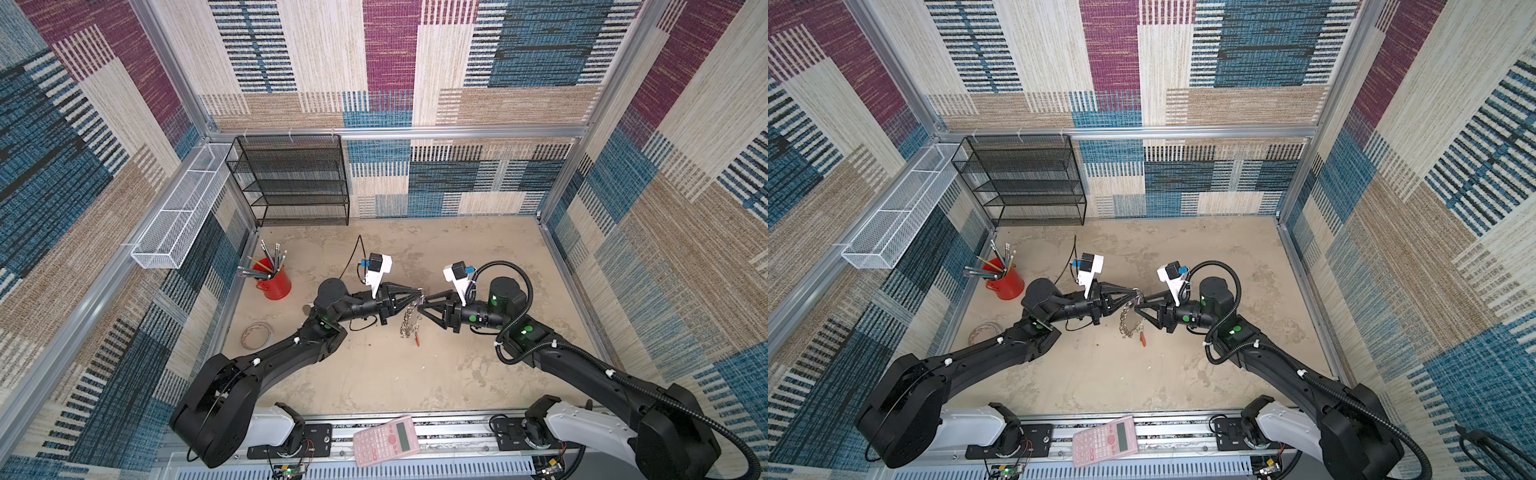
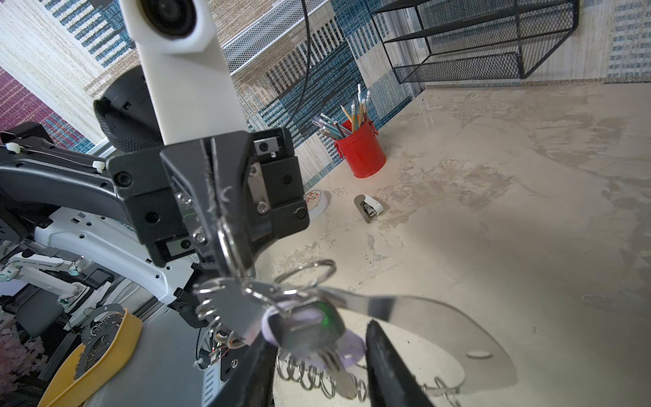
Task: Attach keys to a key ring
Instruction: Insert the key into the keyring.
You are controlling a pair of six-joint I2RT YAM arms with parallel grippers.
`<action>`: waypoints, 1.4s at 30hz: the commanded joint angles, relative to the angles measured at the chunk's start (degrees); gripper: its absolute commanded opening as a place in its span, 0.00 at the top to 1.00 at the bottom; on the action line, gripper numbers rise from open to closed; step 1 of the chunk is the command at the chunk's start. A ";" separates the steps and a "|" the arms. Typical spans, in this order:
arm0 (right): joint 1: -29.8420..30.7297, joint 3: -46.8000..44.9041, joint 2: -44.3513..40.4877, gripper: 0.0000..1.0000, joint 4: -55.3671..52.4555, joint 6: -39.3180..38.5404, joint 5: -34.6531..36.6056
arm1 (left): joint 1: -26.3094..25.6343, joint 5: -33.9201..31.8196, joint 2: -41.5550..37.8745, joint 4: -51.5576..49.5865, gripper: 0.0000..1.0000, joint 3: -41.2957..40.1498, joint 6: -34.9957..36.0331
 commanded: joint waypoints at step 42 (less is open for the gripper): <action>0.07 1.99 -4.18 0.90 -7.89 -5.61 11.64 | 0.97 2.42 -3.21 -14.06 1.00 3.81 7.18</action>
